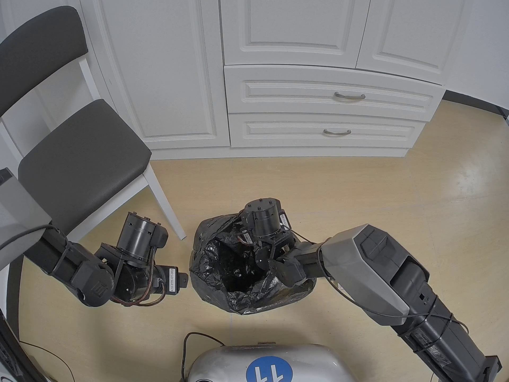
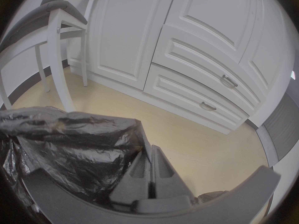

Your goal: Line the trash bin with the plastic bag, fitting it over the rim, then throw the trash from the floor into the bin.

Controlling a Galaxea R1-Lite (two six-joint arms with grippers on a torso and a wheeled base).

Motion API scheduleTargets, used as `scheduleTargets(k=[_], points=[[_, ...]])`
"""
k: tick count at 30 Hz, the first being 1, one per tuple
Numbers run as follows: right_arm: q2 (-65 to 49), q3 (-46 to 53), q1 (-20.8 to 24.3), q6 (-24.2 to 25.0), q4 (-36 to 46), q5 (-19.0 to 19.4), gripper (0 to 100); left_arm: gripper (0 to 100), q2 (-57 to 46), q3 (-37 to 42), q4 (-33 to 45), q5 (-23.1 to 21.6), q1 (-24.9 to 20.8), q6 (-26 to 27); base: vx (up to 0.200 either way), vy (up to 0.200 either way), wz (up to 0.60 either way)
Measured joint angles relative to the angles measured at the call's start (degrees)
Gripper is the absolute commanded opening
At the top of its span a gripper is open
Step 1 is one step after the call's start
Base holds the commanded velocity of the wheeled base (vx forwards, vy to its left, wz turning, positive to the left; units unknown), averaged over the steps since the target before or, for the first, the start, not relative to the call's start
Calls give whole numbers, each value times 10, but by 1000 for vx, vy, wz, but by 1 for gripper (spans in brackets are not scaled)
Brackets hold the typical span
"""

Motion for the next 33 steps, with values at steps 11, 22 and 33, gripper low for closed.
scheduleTargets(k=[11, 22, 33], points=[[14, -7, 11, 0, -23, -5, 100, 100, 1, 2, -3, 0, 0, 0, 0, 0, 0], [-74, 79, 34, -3, -16, 2, 100, 100, -1, 3, -3, 0, 0, 0, 0, 0, 0], [-243, 324, 30, 79, 78, 79, 100, 100, -4, 5, -3, -1, 0, -1, 0, 0, 0]])
